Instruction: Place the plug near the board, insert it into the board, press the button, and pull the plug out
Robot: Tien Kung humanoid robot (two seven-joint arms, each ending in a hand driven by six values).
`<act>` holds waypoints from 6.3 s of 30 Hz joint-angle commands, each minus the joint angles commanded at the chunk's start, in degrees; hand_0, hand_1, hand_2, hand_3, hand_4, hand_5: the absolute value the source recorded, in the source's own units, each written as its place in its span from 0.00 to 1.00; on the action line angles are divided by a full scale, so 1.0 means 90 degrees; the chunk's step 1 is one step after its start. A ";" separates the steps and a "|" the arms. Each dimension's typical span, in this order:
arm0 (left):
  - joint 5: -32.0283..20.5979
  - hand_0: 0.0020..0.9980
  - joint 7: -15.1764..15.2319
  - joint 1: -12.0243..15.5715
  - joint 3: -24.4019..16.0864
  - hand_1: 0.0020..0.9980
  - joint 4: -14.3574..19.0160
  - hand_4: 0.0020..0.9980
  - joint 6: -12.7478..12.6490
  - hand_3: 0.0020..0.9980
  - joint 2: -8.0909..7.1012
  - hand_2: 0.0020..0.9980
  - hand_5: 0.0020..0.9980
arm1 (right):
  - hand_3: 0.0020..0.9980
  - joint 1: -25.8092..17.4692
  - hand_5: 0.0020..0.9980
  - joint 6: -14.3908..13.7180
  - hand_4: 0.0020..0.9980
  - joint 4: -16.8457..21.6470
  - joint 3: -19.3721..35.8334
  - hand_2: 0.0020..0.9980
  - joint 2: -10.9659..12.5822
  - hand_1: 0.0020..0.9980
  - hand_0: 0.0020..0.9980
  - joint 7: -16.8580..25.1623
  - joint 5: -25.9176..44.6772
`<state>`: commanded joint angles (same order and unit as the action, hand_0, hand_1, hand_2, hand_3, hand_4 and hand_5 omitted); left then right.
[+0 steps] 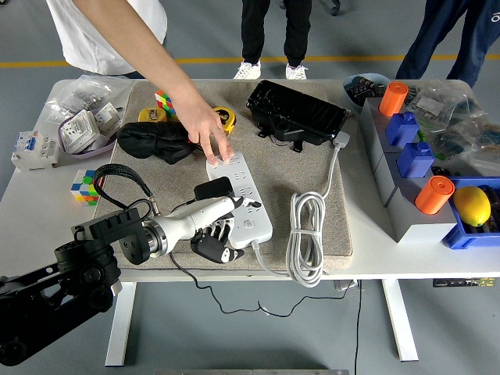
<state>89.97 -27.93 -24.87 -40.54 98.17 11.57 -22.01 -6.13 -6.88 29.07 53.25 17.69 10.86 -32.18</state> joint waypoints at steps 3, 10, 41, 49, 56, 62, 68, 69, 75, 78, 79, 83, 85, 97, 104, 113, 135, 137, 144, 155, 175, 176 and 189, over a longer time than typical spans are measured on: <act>0.0027 0.05 -0.0161 -0.0094 0.0106 0.12 -0.0094 0.74 0.0147 0.99 0.0009 0.19 0.00 | 0.54 0.0010 0.12 0.0001 0.62 -0.0001 -0.0018 0.58 0.0009 0.62 0.62 0.0000 0.0005; 0.0137 0.05 -0.0220 -0.0332 0.0410 0.12 -0.0474 0.74 0.0195 0.97 0.0073 0.19 0.00 | 0.54 0.0034 0.12 0.0003 0.62 0.0007 -0.0060 0.58 0.0034 0.62 0.62 0.0003 0.0018; 0.0134 0.06 -0.0307 -0.0580 0.0769 0.12 -0.1070 0.72 0.0357 0.93 0.0218 0.19 0.00 | 0.54 0.0030 0.12 0.0003 0.63 0.0010 -0.0093 0.58 0.0071 0.62 0.62 0.0010 0.0031; 0.0117 0.06 -0.0326 -0.0654 0.0824 0.12 -0.1076 0.74 0.0363 0.93 0.0275 0.19 0.00 | 0.54 0.0028 0.12 0.0002 0.63 0.0010 -0.0074 0.58 0.0067 0.62 0.62 0.0011 0.0027; 0.0147 0.06 -0.0327 -0.0681 0.0846 0.12 -0.1147 0.74 0.0353 0.92 0.0310 0.19 0.00 | 0.54 0.0027 0.12 0.0001 0.63 0.0016 -0.0070 0.58 0.0060 0.62 0.62 0.0012 0.0025; 0.0152 0.06 -0.0339 -0.0709 0.0839 0.12 -0.1173 0.74 0.0362 0.92 0.0305 0.19 0.00 | 0.54 0.0031 0.12 0.0000 0.63 0.0015 -0.0046 0.58 0.0057 0.62 0.62 0.0016 0.0020; 0.0148 0.06 -0.0350 -0.0700 0.0849 0.12 -0.1187 0.73 0.0377 0.92 0.0300 0.19 0.00 | 0.54 0.0028 0.12 0.0002 0.63 0.0014 -0.0042 0.58 0.0051 0.62 0.62 0.0021 0.0021; 0.0144 0.06 -0.0351 -0.0698 0.0849 0.12 -0.1187 0.73 0.0379 0.92 0.0300 0.19 0.00 | 0.54 0.0026 0.12 0.0002 0.63 0.0014 -0.0041 0.58 0.0049 0.62 0.62 0.0021 0.0020; 0.0145 0.05 -0.0356 -0.0687 0.0845 0.12 -0.1185 0.74 0.0391 0.92 0.0288 0.19 0.00 | 0.54 0.0021 0.12 0.0004 0.63 0.0018 -0.0036 0.58 0.0047 0.62 0.62 0.0025 0.0015; 0.0140 0.05 -0.0348 -0.0688 0.0819 0.12 -0.1161 0.73 0.0393 0.91 0.0283 0.19 0.00 | 0.54 0.0028 0.12 0.0005 0.63 0.0015 -0.0038 0.58 0.0043 0.62 0.62 0.0026 0.0016; 0.0139 0.05 -0.0345 -0.0689 0.0809 0.12 -0.1149 0.73 0.0393 0.91 0.0281 0.19 0.00 | 0.54 0.0028 0.12 0.0006 0.63 0.0015 -0.0033 0.58 0.0038 0.62 0.62 0.0026 0.0015; 0.0085 0.05 -0.0270 -0.0666 0.0733 0.12 -0.1062 0.73 0.0362 0.91 0.0257 0.19 0.00 | 0.54 0.0026 0.12 0.0010 0.63 0.0012 -0.0020 0.58 0.0030 0.62 0.62 0.0028 0.0015; 0.0040 0.05 -0.0142 -0.0639 0.0666 0.12 -0.1006 0.73 0.0290 0.90 0.0237 0.19 0.00 | 0.54 0.0023 0.12 0.0010 0.63 0.0011 -0.0015 0.58 0.0030 0.62 0.62 0.0028 0.0013; -0.1194 0.23 0.2409 -0.0174 0.0022 0.43 -0.1295 0.89 -0.1845 0.73 0.0237 0.49 0.50 | 0.54 0.0028 0.12 0.0013 0.63 -0.0005 -0.0039 0.58 -0.0002 0.62 0.62 0.0025 0.0012; -0.2265 0.46 0.3543 -0.0040 -0.0111 0.61 -0.1728 0.90 -0.2720 0.73 0.0406 0.62 0.58 | 0.54 0.0048 0.12 0.0010 0.63 -0.0003 -0.0023 0.58 -0.0028 0.62 0.62 0.0026 0.0016; -0.2428 0.73 0.4151 0.0213 -0.0354 0.76 -0.2165 0.92 -0.3108 0.75 0.0653 0.76 0.66 | 0.54 0.0045 0.12 0.0006 0.62 -0.0014 -0.0021 0.58 -0.0041 0.62 0.62 0.0026 0.0023; -0.2608 0.83 0.4463 0.0330 -0.0645 0.82 -0.2397 0.98 -0.3267 0.83 0.0706 0.85 0.73 | 0.54 0.0051 0.12 -0.0001 0.63 0.0015 -0.0050 0.58 -0.0025 0.62 0.62 0.0017 0.0022; -0.2615 0.83 0.4463 0.0333 -0.0651 0.82 -0.2391 0.98 -0.3266 0.83 0.0703 0.85 0.73 | 0.54 0.0051 0.12 -0.0003 0.63 0.0021 -0.0053 0.58 -0.0020 0.62 0.62 0.0016 0.0008; -0.2603 0.83 0.4465 0.0326 -0.0690 0.81 -0.2356 0.98 -0.3258 0.83 0.0681 0.84 0.73 | 0.54 0.0050 0.12 -0.0003 0.63 0.0022 -0.0080 0.58 -0.0007 0.62 0.62 0.0018 0.0012; -0.2099 0.63 0.3899 0.0274 -0.0764 0.68 -0.1958 0.97 -0.2923 0.83 0.0501 0.72 0.72 | 0.54 0.0043 0.12 -0.0002 0.63 0.0037 -0.0103 0.58 0.0038 0.62 0.62 0.0015 -0.0002; -0.0883 0.05 0.1258 -0.0114 -0.0351 0.10 -0.0827 0.76 -0.0611 0.95 -0.0037 0.14 0.00 | 0.54 0.0025 0.12 0.0020 0.63 0.0023 -0.0022 0.58 0.0049 0.62 0.62 0.0004 -0.0009; -0.0895 0.05 0.1125 -0.0148 -0.0295 0.10 -0.0795 0.76 -0.0497 0.95 -0.0041 0.14 0.00 | 0.54 0.0022 0.12 0.0021 0.63 0.0023 -0.0017 0.58 0.0047 0.62 0.62 0.0004 -0.0008; -0.0741 0.04 0.0445 -0.0450 0.0273 0.10 -0.0868 0.77 -0.0048 0.94 0.0012 0.13 0.00 | 0.54 0.0013 0.12 0.0028 0.62 0.0019 0.0054 0.58 0.0024 0.62 0.62 0.0004 -0.0012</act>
<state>83.30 -23.93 -28.92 -38.09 90.36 11.14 -21.90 -6.01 -6.62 29.24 53.73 17.90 10.89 -32.29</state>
